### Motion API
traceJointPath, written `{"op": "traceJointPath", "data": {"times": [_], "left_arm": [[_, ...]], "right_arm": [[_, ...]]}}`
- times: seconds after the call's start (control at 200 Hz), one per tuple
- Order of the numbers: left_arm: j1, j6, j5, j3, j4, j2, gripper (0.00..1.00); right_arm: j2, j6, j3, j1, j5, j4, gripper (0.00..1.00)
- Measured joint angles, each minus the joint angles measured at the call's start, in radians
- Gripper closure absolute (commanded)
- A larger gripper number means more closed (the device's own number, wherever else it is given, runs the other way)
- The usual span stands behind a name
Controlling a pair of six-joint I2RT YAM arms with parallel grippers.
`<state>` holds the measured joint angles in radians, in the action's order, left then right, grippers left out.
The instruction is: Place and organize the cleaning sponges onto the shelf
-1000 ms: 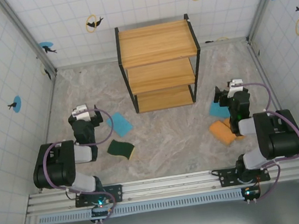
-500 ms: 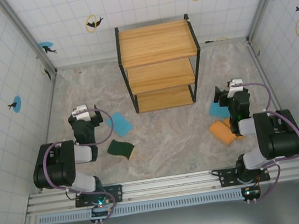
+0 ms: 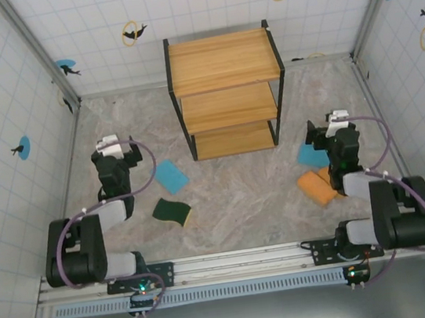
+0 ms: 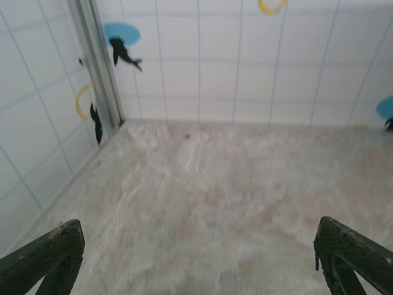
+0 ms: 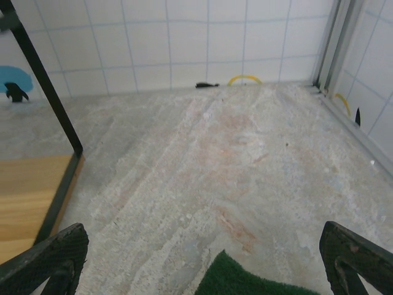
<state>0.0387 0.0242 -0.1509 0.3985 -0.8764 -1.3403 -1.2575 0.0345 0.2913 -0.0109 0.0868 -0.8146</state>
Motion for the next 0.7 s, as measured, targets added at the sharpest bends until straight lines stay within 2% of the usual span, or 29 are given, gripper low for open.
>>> {"op": "traceJointPath", "data": {"times": [0.125,0.27,0.37,0.451,0.561,0.701], "left_arm": [[0.0,-0.068,0.005,0.051,0.151,0.086,0.02],[0.003,-0.158,0.045,0.137,0.356,0.111,0.02],[0.016,-0.212,0.069,0.148,0.472,0.143,0.03],[0.023,-0.259,0.101,0.145,0.546,0.186,0.02],[0.022,-0.318,0.157,0.133,0.603,0.251,0.02],[0.023,-0.381,0.227,0.131,0.659,0.293,0.03]], "right_arm": [[0.167,-0.004,0.026,-0.009,-0.018,0.154,0.01],[0.352,0.004,0.056,-0.059,-0.045,0.31,0.01],[0.45,0.003,0.078,-0.158,-0.045,0.424,0.01],[0.497,-0.003,0.089,-0.278,-0.035,0.488,0.01],[0.511,-0.017,0.096,-0.423,-0.022,0.561,0.0],[0.51,-0.025,0.096,-0.541,0.005,0.627,0.01]]}}
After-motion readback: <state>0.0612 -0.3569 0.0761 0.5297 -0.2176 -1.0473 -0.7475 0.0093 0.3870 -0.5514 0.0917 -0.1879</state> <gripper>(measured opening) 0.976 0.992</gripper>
